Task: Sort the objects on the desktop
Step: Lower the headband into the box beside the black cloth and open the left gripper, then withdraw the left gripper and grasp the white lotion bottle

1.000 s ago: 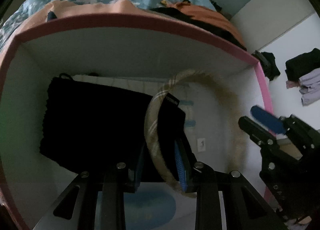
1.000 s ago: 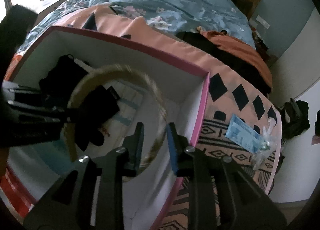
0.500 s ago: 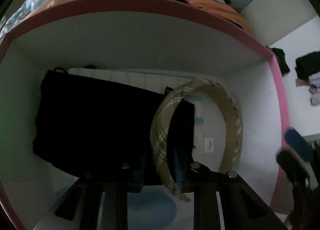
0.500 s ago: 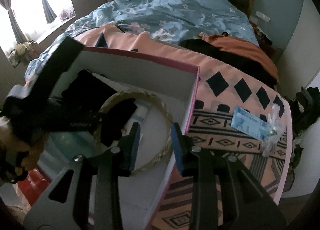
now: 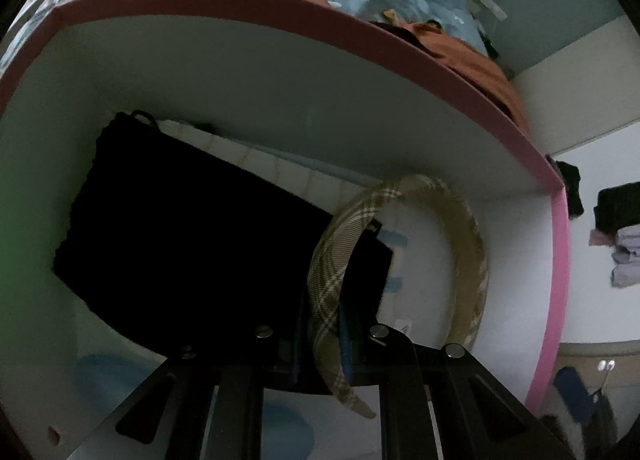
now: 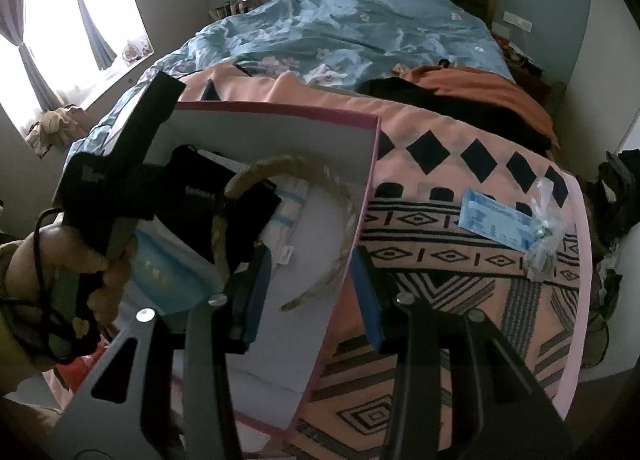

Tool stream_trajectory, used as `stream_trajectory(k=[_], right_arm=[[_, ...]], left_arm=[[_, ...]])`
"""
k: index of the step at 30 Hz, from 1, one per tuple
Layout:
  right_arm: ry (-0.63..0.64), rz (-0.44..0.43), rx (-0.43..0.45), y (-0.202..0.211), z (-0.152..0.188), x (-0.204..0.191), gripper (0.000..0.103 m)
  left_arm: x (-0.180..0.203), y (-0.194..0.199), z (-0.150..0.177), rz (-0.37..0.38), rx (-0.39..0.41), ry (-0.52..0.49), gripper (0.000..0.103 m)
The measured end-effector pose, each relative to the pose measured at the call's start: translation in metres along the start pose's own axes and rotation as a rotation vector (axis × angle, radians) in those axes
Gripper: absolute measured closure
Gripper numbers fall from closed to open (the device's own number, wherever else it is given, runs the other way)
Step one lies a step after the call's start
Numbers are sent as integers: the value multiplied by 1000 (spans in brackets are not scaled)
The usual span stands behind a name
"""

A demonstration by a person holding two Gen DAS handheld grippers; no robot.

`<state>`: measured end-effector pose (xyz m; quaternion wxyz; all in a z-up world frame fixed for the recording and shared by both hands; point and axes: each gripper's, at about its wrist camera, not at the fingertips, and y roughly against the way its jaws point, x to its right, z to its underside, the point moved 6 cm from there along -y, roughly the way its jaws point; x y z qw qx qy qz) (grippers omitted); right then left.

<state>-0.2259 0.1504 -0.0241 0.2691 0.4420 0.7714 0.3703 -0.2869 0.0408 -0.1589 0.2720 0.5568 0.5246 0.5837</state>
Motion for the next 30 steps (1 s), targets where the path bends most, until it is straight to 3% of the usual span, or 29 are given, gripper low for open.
stream_trajectory(k=[3, 5, 8, 12, 17, 19, 22, 26, 30], right_arm=[[-5, -8, -6, 0, 5, 0, 59], [-5, -15, -5, 2, 7, 0, 59], [-9, -42, 12, 10, 10, -2, 59], [-32, -138, 34, 30, 20, -8, 59], [-77, -260, 34, 58, 46, -14, 59], [-90, -285, 16, 65, 61, -16, 59], [-102, -289, -19, 67, 82, -17, 59], [-147, -301, -101, 52, 110, -19, 58], [-192, -295, -169, 29, 129, -18, 54]], left_arm=[[6, -5, 1, -19, -12, -37, 87], [10, -5, 1, -17, -15, -51, 78], [12, 10, 2, -19, 36, -84, 76], [28, 52, 17, 20, 147, -183, 52], [54, 121, 61, 127, 292, -384, 39], [44, 148, 84, 188, 316, -455, 33], [39, 156, 116, 214, 291, -514, 32], [22, 139, 155, 224, 177, -522, 32], [-2, 111, 184, 155, 66, -474, 32]])
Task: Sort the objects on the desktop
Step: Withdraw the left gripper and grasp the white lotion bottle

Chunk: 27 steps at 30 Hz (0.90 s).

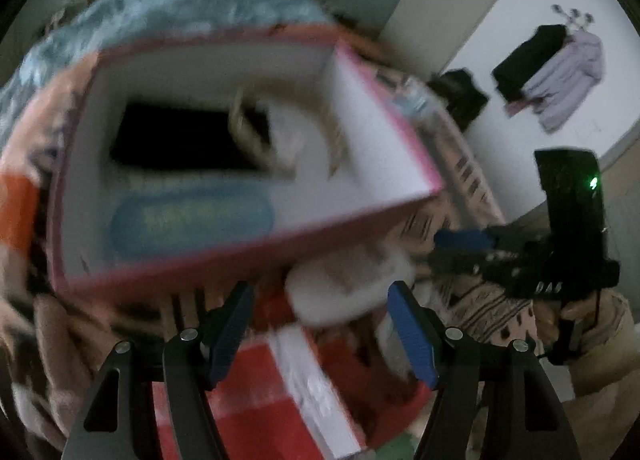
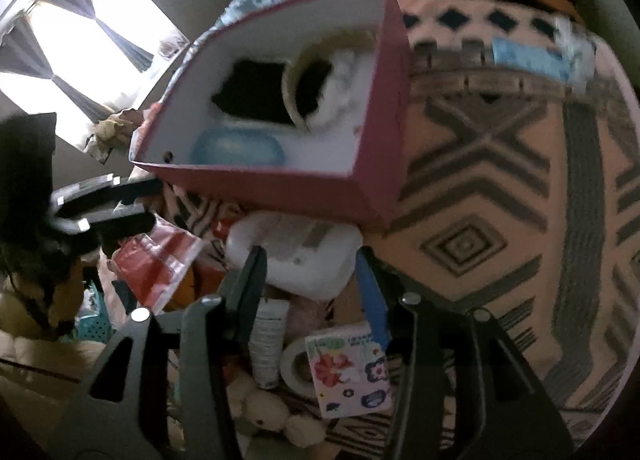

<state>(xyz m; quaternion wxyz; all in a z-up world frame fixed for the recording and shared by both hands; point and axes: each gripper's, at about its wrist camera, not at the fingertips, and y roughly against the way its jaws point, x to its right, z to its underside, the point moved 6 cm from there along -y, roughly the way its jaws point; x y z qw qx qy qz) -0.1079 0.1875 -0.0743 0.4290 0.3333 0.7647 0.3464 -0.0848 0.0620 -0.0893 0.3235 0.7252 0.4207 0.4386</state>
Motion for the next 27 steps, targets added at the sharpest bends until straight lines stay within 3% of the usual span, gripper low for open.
stream_trajectory(k=[3, 10, 27], right_arm=[[-28, 8, -20, -11, 3, 7, 53], [-63, 28, -43, -28, 2, 17, 53], [-101, -28, -83, -43, 1, 17, 53]], left_arm=[[-7, -17, 9, 48, -55, 77, 32], [-25, -45, 18, 44, -128, 173, 32], [-25, -57, 18, 17, -174, 150, 32]])
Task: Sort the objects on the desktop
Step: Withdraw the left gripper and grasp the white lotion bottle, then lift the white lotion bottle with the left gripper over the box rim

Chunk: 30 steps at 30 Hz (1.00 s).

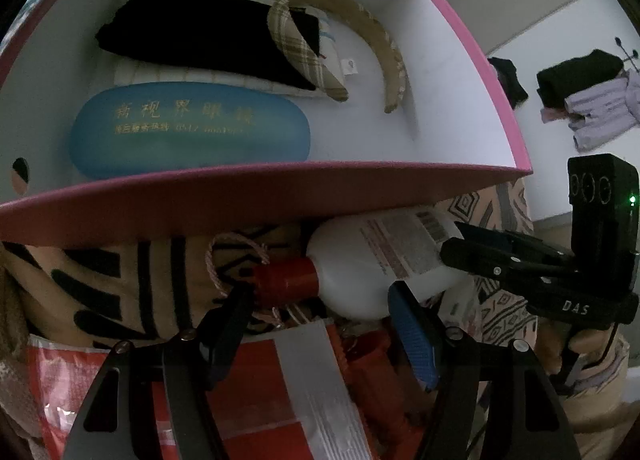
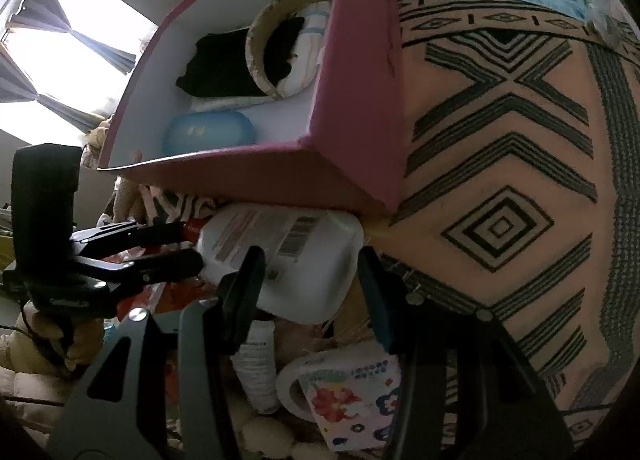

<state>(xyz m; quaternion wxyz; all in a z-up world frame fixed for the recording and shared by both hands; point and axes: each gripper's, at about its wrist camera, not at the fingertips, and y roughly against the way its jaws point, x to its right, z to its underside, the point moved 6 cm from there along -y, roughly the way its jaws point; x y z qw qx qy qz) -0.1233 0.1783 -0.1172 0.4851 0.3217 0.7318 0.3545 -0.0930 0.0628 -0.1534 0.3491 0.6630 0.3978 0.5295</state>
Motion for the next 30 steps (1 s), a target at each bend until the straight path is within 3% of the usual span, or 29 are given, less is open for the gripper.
stream_trajectory(k=[12, 30], right_arm=[[14, -14, 9, 1, 6, -10, 49], [71, 7, 103, 46, 16, -40, 49]], left_arm=[[11, 7, 1, -42, 20, -61, 30], [37, 47, 9, -2, 95, -74, 30]])
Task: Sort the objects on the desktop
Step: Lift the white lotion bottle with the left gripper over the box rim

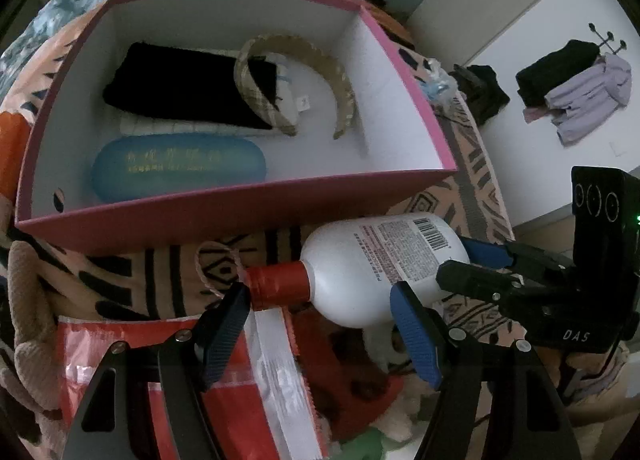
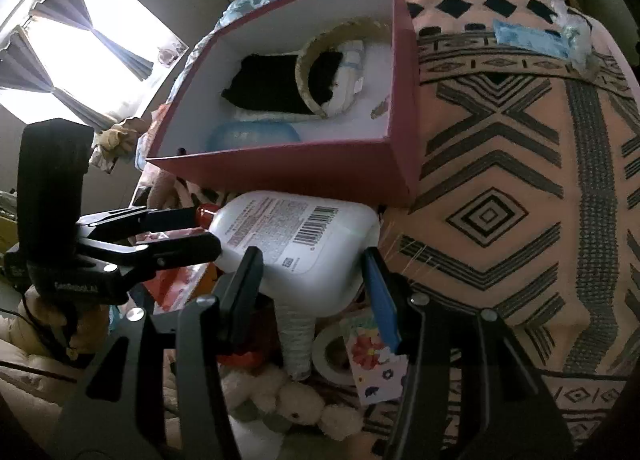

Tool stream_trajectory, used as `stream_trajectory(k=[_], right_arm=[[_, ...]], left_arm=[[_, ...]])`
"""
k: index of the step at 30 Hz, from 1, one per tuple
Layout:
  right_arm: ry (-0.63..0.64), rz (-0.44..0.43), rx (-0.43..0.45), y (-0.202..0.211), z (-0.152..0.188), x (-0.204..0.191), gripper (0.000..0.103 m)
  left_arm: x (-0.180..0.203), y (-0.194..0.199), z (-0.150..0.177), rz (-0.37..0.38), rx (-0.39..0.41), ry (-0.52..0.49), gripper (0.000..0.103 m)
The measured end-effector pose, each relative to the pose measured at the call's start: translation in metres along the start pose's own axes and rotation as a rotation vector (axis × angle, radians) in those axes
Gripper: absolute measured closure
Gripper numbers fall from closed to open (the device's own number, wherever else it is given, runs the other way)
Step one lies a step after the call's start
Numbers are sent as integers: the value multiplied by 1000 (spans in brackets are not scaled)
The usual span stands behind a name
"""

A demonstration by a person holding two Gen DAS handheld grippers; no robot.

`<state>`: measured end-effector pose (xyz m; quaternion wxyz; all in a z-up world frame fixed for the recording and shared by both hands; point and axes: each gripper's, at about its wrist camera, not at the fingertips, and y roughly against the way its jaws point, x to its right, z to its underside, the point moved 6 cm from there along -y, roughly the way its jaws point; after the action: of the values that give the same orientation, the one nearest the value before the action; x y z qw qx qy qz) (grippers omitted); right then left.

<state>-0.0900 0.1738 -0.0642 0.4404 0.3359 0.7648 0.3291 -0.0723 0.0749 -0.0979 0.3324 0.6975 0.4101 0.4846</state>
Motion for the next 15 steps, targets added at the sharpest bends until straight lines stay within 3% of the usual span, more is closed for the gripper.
stream_trajectory(k=[15], right_arm=[[28, 9, 69, 34, -3, -14, 49]], left_arm=[[15, 22, -3, 12, 52, -23, 30]])
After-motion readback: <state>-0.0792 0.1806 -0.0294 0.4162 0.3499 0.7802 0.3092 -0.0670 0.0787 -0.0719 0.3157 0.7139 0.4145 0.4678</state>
